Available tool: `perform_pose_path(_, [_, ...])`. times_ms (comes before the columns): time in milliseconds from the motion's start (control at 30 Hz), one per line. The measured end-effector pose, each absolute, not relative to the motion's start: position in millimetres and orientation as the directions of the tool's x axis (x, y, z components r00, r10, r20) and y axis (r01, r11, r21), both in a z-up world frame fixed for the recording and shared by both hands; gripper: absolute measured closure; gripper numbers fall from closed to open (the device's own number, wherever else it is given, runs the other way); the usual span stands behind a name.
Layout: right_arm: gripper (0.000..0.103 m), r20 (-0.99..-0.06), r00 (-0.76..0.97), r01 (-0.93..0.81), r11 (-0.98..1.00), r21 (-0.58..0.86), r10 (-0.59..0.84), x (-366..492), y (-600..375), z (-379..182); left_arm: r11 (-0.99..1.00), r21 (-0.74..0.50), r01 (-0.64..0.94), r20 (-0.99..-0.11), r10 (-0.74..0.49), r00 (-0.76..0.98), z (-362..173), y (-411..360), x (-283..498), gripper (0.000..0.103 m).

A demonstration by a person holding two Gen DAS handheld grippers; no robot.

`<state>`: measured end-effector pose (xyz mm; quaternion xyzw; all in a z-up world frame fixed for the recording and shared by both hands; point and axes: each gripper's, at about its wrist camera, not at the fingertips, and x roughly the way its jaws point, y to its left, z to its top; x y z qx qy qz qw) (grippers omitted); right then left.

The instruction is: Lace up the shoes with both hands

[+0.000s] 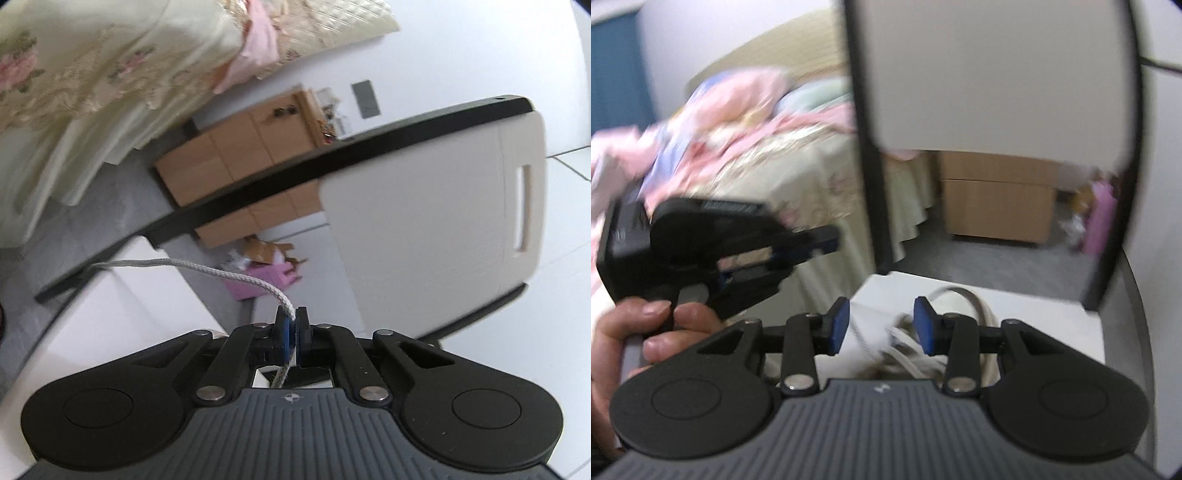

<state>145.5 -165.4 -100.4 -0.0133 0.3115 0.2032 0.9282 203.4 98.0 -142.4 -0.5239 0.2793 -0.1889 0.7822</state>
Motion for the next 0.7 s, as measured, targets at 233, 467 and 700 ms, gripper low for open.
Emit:
perform_pose_path(233, [0.1, -0.616, 0.692, -0.49, 0.872, -0.019, 0.376, 174.1, -124.0, -94.8, 0.393, -0.917, 0.074, -0.206, -0.624, 0.753, -137.0, 92.4, 202.2, 0.1])
perform_pose_path(467, [0.1, -0.646, 0.662, -0.492, 0.87, 0.008, 0.38, 165.4, -127.3, -99.0, 0.367, -0.927, 0.079, -0.173, -0.603, 0.779, -130.3, 104.1, 195.8, 0.1])
perform_pose_path(700, [0.1, -0.72, 0.59, -0.493, 0.869, 0.035, 0.364, 147.8, -139.4, -118.8, 0.283, -0.954, 0.1, -0.09, -0.587, 0.805, -127.2, 122.3, 197.4, 0.1])
